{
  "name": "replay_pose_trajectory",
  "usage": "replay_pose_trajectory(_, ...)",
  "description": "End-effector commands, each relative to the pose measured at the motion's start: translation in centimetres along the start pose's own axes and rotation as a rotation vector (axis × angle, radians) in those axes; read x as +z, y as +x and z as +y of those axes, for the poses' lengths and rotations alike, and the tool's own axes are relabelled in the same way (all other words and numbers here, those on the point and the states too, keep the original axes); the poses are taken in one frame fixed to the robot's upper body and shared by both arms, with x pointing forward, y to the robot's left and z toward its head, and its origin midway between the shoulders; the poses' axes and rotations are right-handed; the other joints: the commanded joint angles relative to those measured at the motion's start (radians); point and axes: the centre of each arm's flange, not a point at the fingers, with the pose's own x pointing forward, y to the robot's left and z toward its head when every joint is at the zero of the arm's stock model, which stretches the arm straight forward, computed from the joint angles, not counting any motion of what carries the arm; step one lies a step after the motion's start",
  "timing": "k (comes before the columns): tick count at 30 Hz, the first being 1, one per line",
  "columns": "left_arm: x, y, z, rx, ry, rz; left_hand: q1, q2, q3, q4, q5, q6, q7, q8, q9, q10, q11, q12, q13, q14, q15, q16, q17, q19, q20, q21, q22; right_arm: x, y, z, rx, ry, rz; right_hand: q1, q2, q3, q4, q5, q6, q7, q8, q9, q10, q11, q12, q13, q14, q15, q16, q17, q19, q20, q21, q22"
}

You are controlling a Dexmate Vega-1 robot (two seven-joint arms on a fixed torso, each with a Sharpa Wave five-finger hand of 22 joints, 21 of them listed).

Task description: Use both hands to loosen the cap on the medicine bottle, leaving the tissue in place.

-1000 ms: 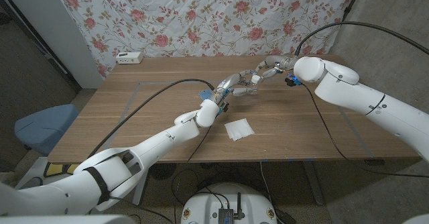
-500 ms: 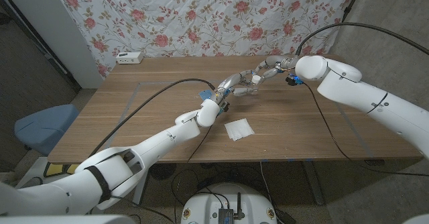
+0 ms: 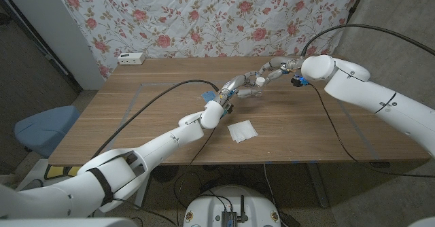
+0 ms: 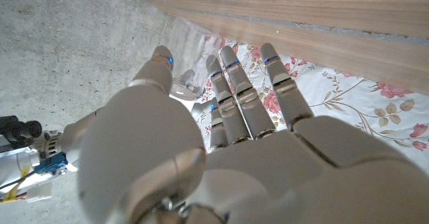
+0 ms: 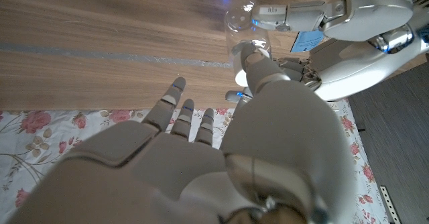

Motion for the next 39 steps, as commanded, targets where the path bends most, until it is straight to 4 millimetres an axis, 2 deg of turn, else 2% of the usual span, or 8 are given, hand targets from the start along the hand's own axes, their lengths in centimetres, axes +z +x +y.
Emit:
replay_pose_trajectory(1, 0.34, -0.34, -0.24, 0.003, 0.003, 0.005, -0.001, 0.011, 0.010, 0.002, 0.006, 0.005, -0.004, -0.002, 0.002, 0.056, -0.046, 0.007, 0.005, 0.010, -0.071, -0.002, 0.002, -0.008, -0.002, 0.002, 0.003, -0.12, -0.25, -0.07, 0.026, 0.012, -0.009, 0.007, 0.008, 0.008, -0.002, 0.009, 0.033, -0.035, -0.007, 0.002, -0.006, -0.002, -0.005, 0.002, -0.010, 0.006, -0.002, 0.004, -0.009, 0.001, -0.005, 0.003)
replay_pose_trajectory(8, 0.45, -0.52, -0.31, 0.004, 0.004, 0.007, -0.002, 0.010, 0.012, 0.000, 0.006, 0.004, -0.004, -0.002, 0.002, 0.056, -0.045, 0.006, 0.005, 0.010, -0.072, -0.002, 0.001, -0.008, -0.001, 0.002, 0.003, -0.07, -0.53, -0.04, 0.033, 0.016, -0.012, 0.017, 0.001, 0.000, -0.001, 0.011, -0.037, -0.033, -0.051, -0.012, -0.028, 0.011, -0.005, 0.001, -0.021, 0.014, -0.002, 0.003, -0.016, 0.006, -0.003, 0.003)
replay_pose_trajectory(14, 0.45, -0.55, -0.30, 0.005, 0.003, 0.006, -0.002, 0.010, 0.014, 0.000, 0.006, 0.005, -0.004, -0.002, 0.002, 0.055, -0.045, 0.006, 0.005, 0.010, -0.073, -0.002, 0.001, -0.009, -0.001, 0.002, 0.003, -0.09, -0.72, -0.06, 0.041, 0.021, -0.010, 0.018, -0.017, -0.015, 0.000, 0.007, -0.098, -0.033, -0.092, -0.024, -0.051, 0.043, -0.006, 0.001, -0.031, 0.030, -0.003, 0.000, -0.022, 0.014, -0.001, 0.003)
replay_pose_trajectory(21, 0.42, -0.49, -0.27, 0.005, 0.002, 0.005, -0.003, 0.010, 0.016, 0.000, 0.006, 0.005, -0.005, -0.002, 0.002, 0.056, -0.047, 0.006, 0.006, 0.011, -0.071, -0.002, 0.001, -0.008, -0.001, 0.002, 0.003, 0.01, -0.77, -0.18, 0.048, 0.020, -0.008, 0.018, -0.028, -0.022, 0.000, 0.004, -0.124, -0.034, -0.110, -0.028, -0.060, 0.053, -0.006, 0.001, -0.037, 0.037, -0.005, -0.001, -0.024, 0.017, -0.001, 0.003)
replay_pose_trajectory(26, 0.39, -0.49, -0.22, 0.004, 0.003, 0.003, -0.003, 0.010, 0.018, -0.001, 0.006, 0.003, -0.007, -0.002, 0.002, 0.056, -0.045, 0.005, 0.006, 0.010, -0.072, -0.003, 0.001, -0.008, 0.000, 0.003, 0.003, 0.08, -0.77, -0.28, 0.061, 0.020, -0.003, 0.016, -0.036, -0.031, 0.003, 0.000, -0.158, -0.033, -0.132, -0.032, -0.072, 0.065, -0.005, 0.001, -0.044, 0.044, -0.006, -0.002, -0.028, 0.022, -0.002, 0.003)
replay_pose_trajectory(30, 0.40, -0.50, -0.20, 0.002, 0.004, 0.002, -0.003, 0.009, 0.019, -0.002, 0.006, 0.004, -0.007, -0.002, 0.002, 0.056, -0.045, 0.005, 0.006, 0.010, -0.073, -0.003, 0.001, -0.008, 0.000, 0.002, 0.003, 0.07, -0.81, -0.36, 0.062, 0.024, -0.001, -0.008, -0.059, -0.054, 0.013, -0.008, -0.199, -0.033, -0.162, -0.037, -0.095, 0.082, -0.006, 0.001, -0.052, 0.061, -0.007, -0.003, -0.035, 0.034, -0.001, 0.003)
replay_pose_trajectory(39, 0.46, -0.52, -0.14, 0.003, 0.006, -0.002, -0.005, 0.009, 0.021, -0.001, 0.006, 0.006, -0.008, -0.001, 0.002, 0.054, -0.044, 0.005, 0.006, 0.010, -0.072, -0.003, 0.001, -0.011, -0.002, 0.002, 0.003, -0.01, -0.79, -0.36, 0.069, 0.034, -0.003, -0.073, -0.098, -0.095, 0.033, -0.020, -0.221, -0.029, -0.184, -0.037, -0.113, 0.106, -0.003, 0.002, -0.063, 0.080, -0.007, -0.002, -0.037, 0.052, -0.001, 0.004)
